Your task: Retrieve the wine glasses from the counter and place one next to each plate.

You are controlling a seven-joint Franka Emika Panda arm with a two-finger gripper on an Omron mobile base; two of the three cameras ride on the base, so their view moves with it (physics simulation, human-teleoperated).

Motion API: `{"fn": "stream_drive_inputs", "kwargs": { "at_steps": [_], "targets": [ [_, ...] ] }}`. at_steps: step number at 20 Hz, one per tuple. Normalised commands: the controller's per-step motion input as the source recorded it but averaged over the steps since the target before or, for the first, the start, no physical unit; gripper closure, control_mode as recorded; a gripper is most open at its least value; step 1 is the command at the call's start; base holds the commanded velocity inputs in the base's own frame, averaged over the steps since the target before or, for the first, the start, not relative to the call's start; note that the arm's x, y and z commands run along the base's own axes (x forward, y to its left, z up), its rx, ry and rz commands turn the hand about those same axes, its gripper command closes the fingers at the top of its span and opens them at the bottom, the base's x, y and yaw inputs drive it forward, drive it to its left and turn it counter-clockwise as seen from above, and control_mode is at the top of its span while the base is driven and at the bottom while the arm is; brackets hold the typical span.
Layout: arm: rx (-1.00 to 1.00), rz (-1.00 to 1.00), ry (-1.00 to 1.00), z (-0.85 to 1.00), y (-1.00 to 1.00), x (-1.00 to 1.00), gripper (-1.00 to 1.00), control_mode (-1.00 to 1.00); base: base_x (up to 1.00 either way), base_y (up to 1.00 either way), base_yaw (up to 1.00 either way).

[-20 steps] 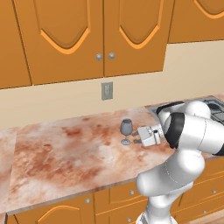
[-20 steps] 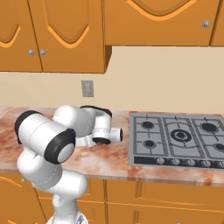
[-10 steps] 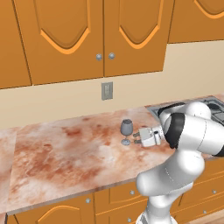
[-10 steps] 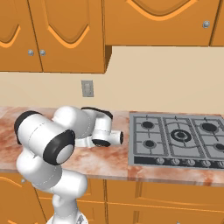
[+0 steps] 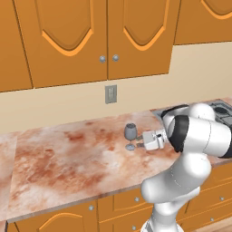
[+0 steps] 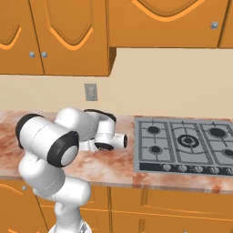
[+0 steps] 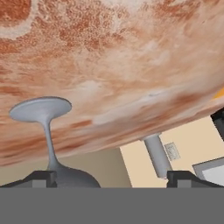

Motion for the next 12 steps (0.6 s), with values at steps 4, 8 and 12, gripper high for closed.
{"fn": "stream_drive_inputs", "kwargs": {
  "at_steps": [4, 8, 12],
  "targets": [
    [0.0, 0.0, 0.0, -0.12, 0.02, 0.12, -1.0, -1.0, 0.0, 0.0, 0.0],
    [0.0, 0.0, 0.0, -0.19, 0.05, 0.14, -1.0, -1.0, 0.0, 0.0, 0.0],
    [0.0, 0.0, 0.0, -0.26, 0.01, 0.07, -1.0, -1.0, 0.0, 0.0, 0.0]
  ]
}}
